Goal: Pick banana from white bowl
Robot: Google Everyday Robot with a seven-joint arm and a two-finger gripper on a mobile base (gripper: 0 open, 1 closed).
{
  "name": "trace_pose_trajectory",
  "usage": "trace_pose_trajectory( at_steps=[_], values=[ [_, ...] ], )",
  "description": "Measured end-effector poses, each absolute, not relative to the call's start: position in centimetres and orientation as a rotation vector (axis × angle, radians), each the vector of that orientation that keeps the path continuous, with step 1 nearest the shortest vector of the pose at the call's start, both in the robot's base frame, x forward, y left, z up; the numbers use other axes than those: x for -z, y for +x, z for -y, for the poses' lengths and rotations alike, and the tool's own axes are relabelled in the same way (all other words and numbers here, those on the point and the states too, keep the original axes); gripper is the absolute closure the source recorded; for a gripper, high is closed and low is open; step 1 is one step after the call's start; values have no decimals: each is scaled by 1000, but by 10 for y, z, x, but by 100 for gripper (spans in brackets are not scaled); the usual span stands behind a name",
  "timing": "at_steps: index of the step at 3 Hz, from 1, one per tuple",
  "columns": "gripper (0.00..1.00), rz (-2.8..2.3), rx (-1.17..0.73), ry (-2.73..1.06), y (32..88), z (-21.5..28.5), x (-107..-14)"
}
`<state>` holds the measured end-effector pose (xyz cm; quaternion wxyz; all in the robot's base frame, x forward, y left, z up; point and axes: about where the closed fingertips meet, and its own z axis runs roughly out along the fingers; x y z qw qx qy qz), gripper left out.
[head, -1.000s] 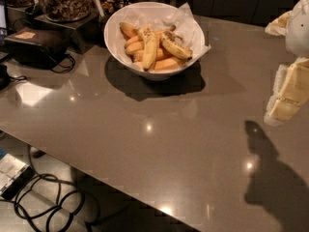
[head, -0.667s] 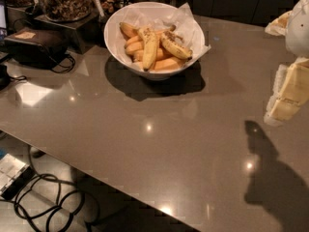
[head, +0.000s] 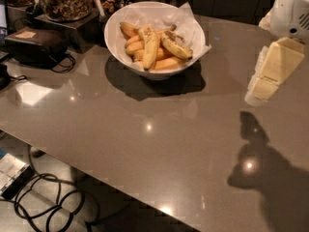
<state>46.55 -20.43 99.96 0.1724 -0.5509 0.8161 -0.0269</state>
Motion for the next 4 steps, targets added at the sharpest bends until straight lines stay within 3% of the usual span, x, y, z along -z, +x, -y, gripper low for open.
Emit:
trace_pose_trajectory(
  at_steps=[2, 3, 4],
  values=[
    [0, -2344, -2, -1599, 487, 177, -995],
    [0, -2349, -31, -1581, 521, 131, -994],
    [0, -2327, -25, -1570, 525, 127, -996]
  ],
)
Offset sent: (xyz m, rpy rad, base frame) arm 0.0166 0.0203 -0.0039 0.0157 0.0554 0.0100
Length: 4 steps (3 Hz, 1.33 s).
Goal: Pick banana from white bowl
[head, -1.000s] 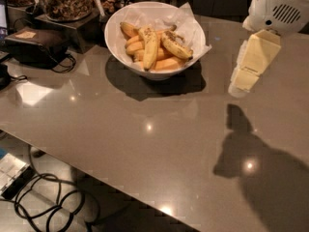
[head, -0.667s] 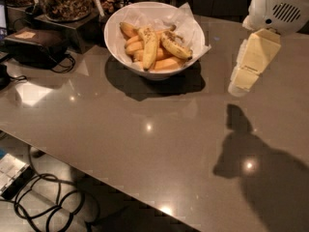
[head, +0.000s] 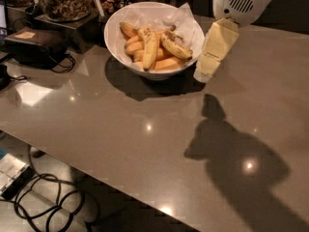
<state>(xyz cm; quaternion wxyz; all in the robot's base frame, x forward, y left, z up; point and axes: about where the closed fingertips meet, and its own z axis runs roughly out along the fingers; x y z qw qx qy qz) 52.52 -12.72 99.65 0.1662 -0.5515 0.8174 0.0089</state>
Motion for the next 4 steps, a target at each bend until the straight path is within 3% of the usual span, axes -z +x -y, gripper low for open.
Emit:
trace_pose_trajectory(
  at_steps=[4],
  values=[
    [0, -2420, 17, -1352, 567, 99, -987]
  ],
)
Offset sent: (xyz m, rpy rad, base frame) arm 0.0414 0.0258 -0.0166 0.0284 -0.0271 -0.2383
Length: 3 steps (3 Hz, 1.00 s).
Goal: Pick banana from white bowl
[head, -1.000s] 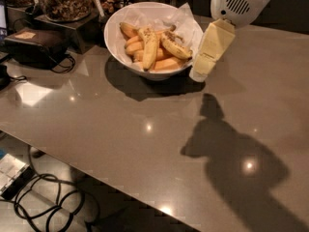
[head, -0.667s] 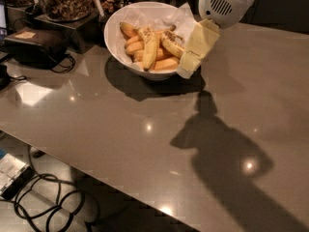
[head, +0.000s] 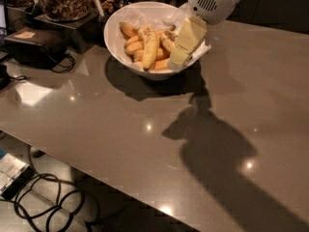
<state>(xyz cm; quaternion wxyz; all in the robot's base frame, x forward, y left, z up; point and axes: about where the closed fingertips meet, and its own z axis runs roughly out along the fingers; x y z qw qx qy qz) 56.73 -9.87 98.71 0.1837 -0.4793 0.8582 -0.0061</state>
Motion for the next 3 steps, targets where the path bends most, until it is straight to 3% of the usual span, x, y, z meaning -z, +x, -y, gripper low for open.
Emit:
trace_pose_trajectory(
  at_steps=[2, 3],
  values=[
    [0, -2407, -110, -1274, 590, 87, -998],
    [5, -2415, -130, -1247, 600, 84, -999]
  ],
)
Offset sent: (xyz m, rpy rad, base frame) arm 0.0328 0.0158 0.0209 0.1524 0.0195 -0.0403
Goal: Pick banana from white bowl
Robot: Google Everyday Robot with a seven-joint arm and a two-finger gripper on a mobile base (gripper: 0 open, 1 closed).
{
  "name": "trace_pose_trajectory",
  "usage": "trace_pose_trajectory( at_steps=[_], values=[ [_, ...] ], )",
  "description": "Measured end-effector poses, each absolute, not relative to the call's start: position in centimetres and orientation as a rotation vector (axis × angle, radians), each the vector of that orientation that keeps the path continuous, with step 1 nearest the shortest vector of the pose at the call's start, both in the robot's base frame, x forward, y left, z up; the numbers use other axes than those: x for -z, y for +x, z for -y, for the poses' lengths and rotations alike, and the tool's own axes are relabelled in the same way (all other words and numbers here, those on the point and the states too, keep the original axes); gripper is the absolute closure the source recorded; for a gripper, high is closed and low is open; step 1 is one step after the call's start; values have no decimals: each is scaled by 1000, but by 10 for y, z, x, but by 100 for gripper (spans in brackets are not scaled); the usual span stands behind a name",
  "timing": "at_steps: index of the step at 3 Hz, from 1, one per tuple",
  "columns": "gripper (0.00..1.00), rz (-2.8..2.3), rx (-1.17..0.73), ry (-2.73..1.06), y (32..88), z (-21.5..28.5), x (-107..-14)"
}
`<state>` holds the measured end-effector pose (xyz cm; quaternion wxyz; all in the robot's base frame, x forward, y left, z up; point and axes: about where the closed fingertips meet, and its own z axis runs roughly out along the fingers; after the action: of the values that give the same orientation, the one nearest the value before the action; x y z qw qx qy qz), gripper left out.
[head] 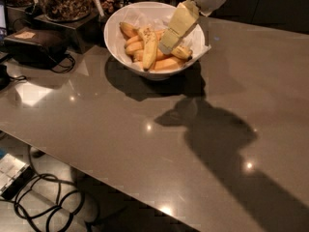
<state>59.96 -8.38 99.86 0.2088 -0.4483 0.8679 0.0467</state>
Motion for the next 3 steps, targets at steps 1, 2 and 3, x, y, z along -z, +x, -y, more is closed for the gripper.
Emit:
trace_pose_trajectory(
  at_steps=[1, 2, 3],
  values=[
    [19, -2439, -114, -1225, 609, 81, -993],
    [24, -2469, -89, -1198, 621, 82, -986],
    [24, -2488, -73, -1184, 631, 82, -982]
  ],
)
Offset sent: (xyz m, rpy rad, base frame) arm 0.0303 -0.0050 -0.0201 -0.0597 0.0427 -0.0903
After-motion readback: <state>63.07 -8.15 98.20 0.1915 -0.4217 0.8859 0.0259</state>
